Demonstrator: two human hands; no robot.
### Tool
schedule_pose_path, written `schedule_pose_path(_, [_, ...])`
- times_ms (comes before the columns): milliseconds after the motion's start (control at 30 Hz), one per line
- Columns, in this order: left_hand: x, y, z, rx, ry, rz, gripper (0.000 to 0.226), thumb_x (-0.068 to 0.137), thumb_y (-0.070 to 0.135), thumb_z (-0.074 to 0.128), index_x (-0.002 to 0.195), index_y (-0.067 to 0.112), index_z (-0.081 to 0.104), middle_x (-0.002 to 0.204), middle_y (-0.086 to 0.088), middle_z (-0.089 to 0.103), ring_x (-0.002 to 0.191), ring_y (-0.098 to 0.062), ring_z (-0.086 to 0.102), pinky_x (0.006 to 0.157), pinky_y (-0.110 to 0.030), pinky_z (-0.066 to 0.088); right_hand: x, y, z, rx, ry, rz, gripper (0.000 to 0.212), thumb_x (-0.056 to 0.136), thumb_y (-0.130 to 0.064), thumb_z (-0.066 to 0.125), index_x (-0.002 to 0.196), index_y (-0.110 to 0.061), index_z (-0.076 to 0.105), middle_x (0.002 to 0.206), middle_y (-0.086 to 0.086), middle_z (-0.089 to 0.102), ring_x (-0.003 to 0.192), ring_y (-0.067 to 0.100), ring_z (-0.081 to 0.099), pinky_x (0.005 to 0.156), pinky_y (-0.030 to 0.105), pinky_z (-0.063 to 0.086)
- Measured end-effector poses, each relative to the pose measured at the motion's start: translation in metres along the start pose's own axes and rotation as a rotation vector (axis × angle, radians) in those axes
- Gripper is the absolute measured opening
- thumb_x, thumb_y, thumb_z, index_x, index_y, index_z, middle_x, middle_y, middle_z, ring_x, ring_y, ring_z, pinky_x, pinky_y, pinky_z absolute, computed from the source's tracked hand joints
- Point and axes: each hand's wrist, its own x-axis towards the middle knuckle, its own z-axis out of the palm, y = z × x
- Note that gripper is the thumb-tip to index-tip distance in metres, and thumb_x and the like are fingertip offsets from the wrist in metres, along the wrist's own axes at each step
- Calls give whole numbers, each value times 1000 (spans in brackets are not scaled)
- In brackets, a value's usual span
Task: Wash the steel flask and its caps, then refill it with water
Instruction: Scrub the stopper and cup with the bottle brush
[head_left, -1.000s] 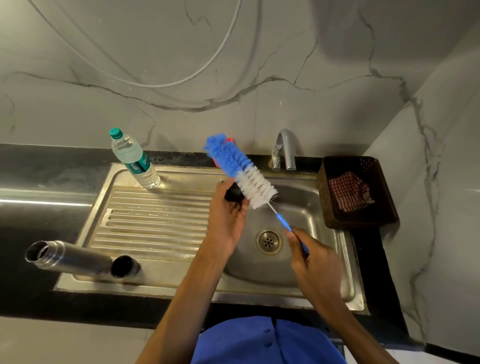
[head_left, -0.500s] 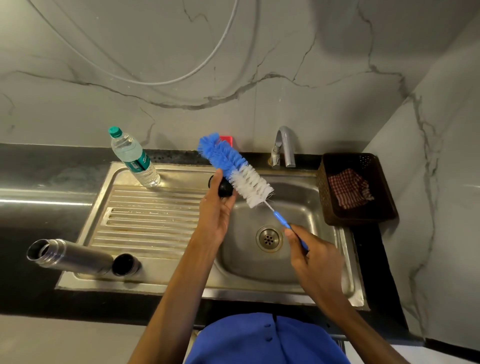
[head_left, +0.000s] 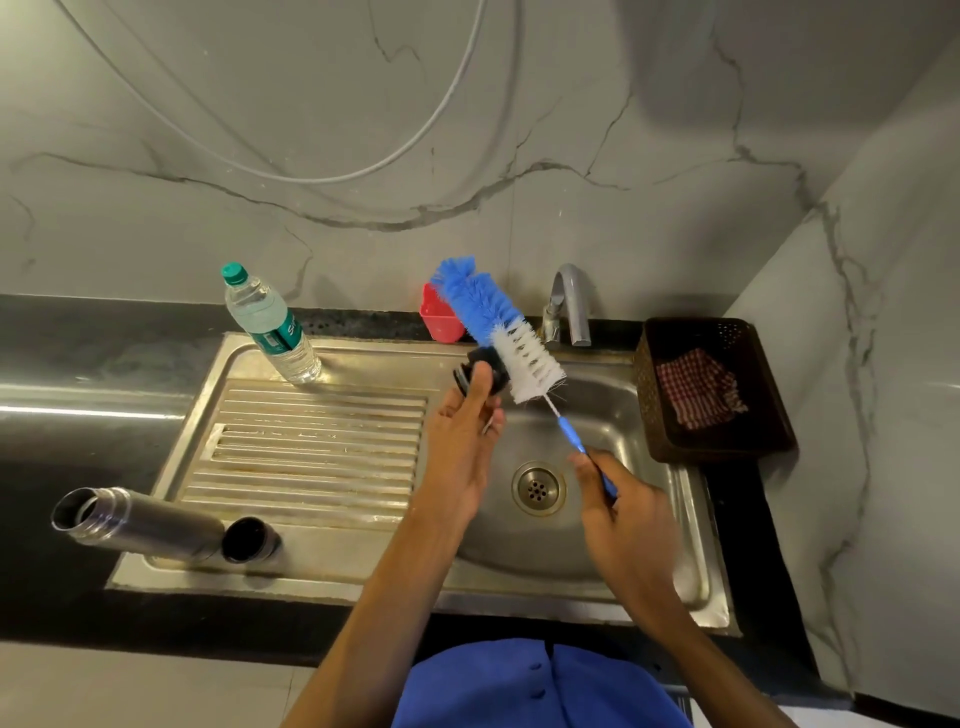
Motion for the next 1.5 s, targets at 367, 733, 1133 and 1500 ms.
schedule_pose_path(367, [24, 35, -3, 619, 311, 395, 53, 69, 29, 99, 117, 23, 77, 107, -1, 79, 95, -14, 78, 74, -20, 61, -16, 3, -4, 32, -13, 14, 18, 103, -42, 58, 112, -40, 73, 56, -11, 56, 43, 13, 47, 44, 27, 36])
schedule_pose_path(733, [11, 18, -33, 1013, 132, 416, 56, 67, 23, 97, 118, 30, 73, 110, 11, 74, 101, -5, 71, 90, -26, 61, 2, 6, -40, -82, -17, 70, 18, 100, -41, 61, 107, -38, 77, 52, -10, 57, 52, 8, 57, 51, 26, 40])
schedule_pose_path(1133, [19, 34, -31, 1221, 164, 489, 53, 66, 42, 98, 113, 26, 78, 92, 24, 59, 96, -14, 67, 86, -29, 59, 2, -19, -44, -194, -137, 5, 19, 101, -44, 57, 110, -41, 74, 52, -6, 57, 51, 7, 56, 51, 27, 41])
schedule_pose_path(1500, [19, 29, -38, 1372, -65, 467, 25, 71, 28, 92, 92, 27, 79, 73, 17, 68, 67, 8, 62, 65, -7, 45, 8, -31, -32, -143, -91, 114, 17, 101, -39, 62, 108, -38, 78, 54, -8, 58, 56, 7, 57, 52, 26, 38])
